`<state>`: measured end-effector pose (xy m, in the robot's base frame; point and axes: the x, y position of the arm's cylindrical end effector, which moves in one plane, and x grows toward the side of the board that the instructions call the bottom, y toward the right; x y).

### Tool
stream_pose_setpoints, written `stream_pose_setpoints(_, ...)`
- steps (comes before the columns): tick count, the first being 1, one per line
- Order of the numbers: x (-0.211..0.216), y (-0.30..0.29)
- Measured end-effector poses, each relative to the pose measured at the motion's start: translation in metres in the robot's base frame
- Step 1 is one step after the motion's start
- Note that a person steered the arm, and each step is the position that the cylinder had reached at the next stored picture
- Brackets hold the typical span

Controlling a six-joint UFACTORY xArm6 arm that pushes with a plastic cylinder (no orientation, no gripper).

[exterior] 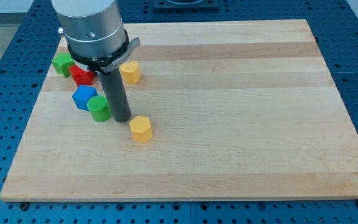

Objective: Move the yellow hexagon vertically below the blue cube

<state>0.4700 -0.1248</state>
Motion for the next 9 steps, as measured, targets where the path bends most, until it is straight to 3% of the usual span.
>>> stream_pose_setpoints(1,-0.008,0.046)
stream_pose_setpoints(2,0.011,0.068)
stream_pose_setpoints(4,0.033,-0.087)
stream_pose_setpoints(5,0.028,-0.084)
stream_pose_setpoints(7,0.028,0.007)
stream_pose_setpoints(8,0.052,0.007)
stream_pose_setpoints(9,0.087,-0.048)
